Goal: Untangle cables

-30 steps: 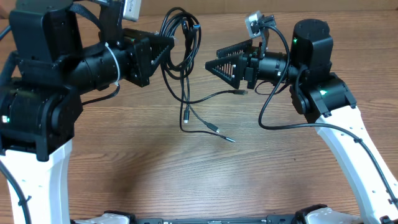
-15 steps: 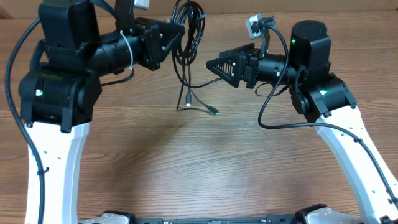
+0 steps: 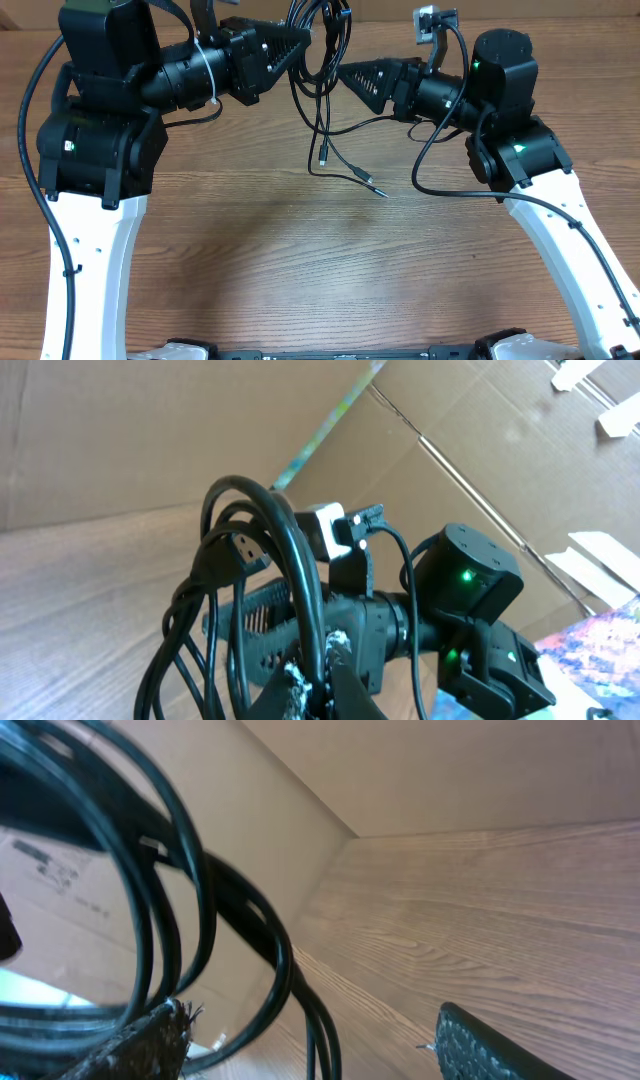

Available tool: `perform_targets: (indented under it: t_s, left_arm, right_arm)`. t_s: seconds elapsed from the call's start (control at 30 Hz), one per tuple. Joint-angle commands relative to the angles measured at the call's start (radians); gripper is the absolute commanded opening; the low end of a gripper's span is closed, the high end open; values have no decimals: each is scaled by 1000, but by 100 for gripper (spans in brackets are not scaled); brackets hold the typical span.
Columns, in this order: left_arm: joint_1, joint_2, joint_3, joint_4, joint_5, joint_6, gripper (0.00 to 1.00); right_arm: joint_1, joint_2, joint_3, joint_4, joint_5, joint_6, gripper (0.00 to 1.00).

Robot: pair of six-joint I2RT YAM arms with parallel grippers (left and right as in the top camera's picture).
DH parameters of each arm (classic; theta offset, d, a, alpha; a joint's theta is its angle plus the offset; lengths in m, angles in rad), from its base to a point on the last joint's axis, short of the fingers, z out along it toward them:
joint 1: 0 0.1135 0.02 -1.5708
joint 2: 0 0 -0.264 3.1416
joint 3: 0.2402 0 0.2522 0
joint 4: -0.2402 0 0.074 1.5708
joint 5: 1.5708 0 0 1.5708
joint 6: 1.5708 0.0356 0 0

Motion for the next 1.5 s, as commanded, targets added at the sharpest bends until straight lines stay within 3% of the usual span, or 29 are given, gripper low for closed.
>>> perform_targets:
  t_s: [0.0, 0.3, 0.33, 0.37, 0.4, 0.43, 0.63, 0.97, 1.17, 1.2, 1.23, 1.27, 1.3, 1.37, 1.47]
  left_arm:
    - [1, -12, -6, 14, 8, -79, 5]
    - [-55, -12, -16, 92, 7, -87, 4]
    - [-57, -12, -16, 95, 7, -87, 4]
    - [-56, -12, -16, 97, 7, -87, 5]
    - [-56, -12, -16, 97, 8, -87, 5]
    - [-56, -12, -16, 96, 8, -87, 4]
    - [-56, -11, -17, 93, 11, -87, 4]
    - [-45, -12, -17, 62, 12, -75, 5]
    - [-41, -12, -17, 54, 12, -71, 4]
    - [-41, -12, -17, 52, 13, -69, 4]
    - [-41, -12, -17, 51, 19, -56, 4]
    - [-41, -12, -17, 50, 28, -44, 5]
    - [-41, -12, -17, 47, 39, -30, 5]
    - [-41, -12, -17, 37, 42, -20, 5]
    - [-41, -11, -17, 23, 42, -7, 5]
  right_arm:
    - [19, 7, -4, 16, 48, 106, 69]
    - [98, 11, -4, 34, 122, 112, 68]
    - [104, 11, -4, 34, 127, 121, 62]
    - [108, 13, -4, 34, 133, 134, 48]
    - [111, 13, -4, 36, 133, 136, 17]
    - [113, 15, -4, 39, 133, 135, 4]
    - [114, 23, -4, 38, 134, 130, 4]
    - [81, 24, -4, -166, 434, 78, 4]
    - [63, 24, -4, -205, 448, 78, 4]
    - [63, 24, -4, -204, 438, 78, 13]
    - [63, 24, -4, -203, 414, 77, 36]
    - [63, 24, -4, -192, 360, 71, 73]
    - [63, 24, -4, -179, 300, 48, 83]
    - [63, 24, -3, -149, 167, 18, 93]
    - [63, 24, -3, -126, 42, 36, 100]
